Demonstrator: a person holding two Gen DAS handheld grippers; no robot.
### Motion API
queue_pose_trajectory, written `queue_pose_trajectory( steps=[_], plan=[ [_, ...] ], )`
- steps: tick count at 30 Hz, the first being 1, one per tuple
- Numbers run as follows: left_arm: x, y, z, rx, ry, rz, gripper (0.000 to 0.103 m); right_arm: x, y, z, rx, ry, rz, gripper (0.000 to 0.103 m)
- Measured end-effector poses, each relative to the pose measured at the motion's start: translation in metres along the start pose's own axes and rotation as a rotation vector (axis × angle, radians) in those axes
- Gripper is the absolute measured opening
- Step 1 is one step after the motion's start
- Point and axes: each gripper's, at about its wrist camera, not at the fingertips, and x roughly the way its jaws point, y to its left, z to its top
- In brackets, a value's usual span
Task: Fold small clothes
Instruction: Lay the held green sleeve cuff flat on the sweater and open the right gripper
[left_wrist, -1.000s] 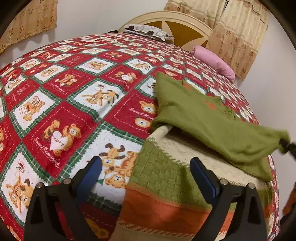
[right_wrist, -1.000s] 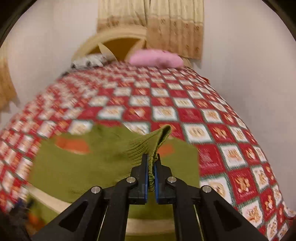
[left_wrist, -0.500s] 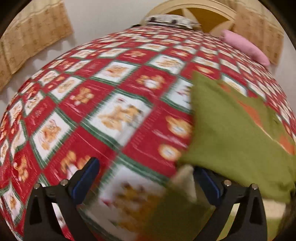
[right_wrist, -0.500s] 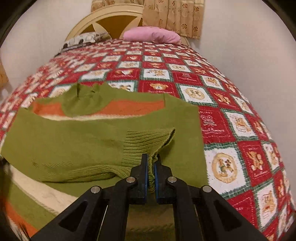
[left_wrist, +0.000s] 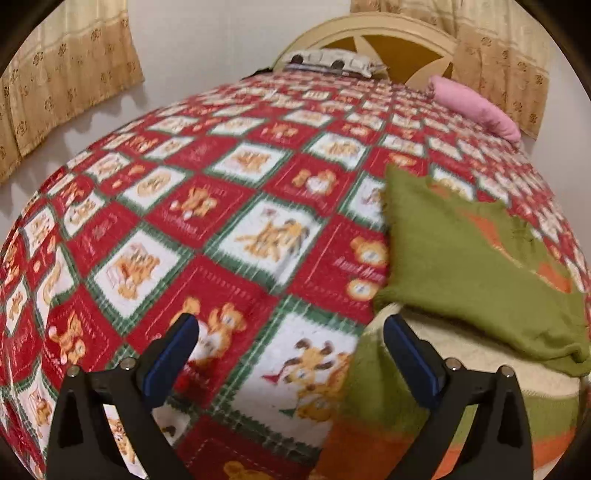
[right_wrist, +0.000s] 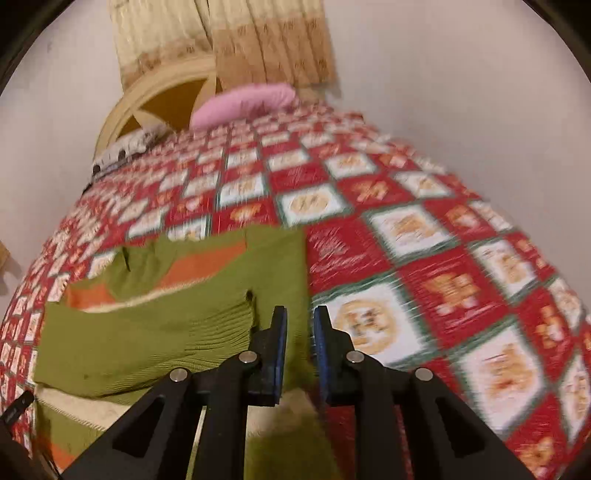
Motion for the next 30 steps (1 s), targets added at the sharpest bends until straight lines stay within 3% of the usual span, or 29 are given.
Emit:
queue_pose_trajectory(
  steps=[4, 10, 12, 16, 22, 25, 27, 29, 30],
  plan=[
    [-0.003, -0.032, 0.013, 0.042, -0.041, -0.058, 0.102, -0.007, 0.038, -0.004, -0.106, 0.038, 0.085, 0.015],
    [0.029, -0.066, 0.005, 0.161, -0.002, 0.044, 0.103, 0.038, 0.069, -0.029, -0.203, 0.16, 0.081, 0.015],
    [0.036, -0.056, 0.002, 0.124, 0.024, 0.006, 0.103, 0.053, 0.067, -0.042, -0.211, 0.198, 0.057, 0.015],
    [0.045, -0.045, 0.002, 0.049, 0.051, -0.033, 0.103, 0.051, 0.064, -0.047, -0.208, 0.158, 0.067, 0.016],
    [0.044, -0.05, 0.001, 0.053, 0.046, -0.024, 0.103, 0.05, 0.067, -0.047, -0.232, 0.16, 0.03, 0.019],
    [0.031, -0.046, 0.001, 0.084, 0.065, -0.069, 0.103, 0.033, 0.06, -0.039, -0.179, 0.175, 0.056, 0.024],
    [0.013, -0.042, -0.009, 0.125, 0.041, -0.074, 0.103, 0.0, 0.054, -0.041, -0.124, 0.131, 0.132, 0.025],
    [0.0, -0.04, -0.017, 0.154, 0.027, -0.095, 0.103, -0.039, 0.053, -0.047, -0.13, 0.074, 0.15, 0.045],
    [-0.009, -0.038, -0.022, 0.172, 0.018, -0.118, 0.103, -0.055, 0.053, -0.05, -0.139, 0.041, 0.148, 0.05]
  ],
)
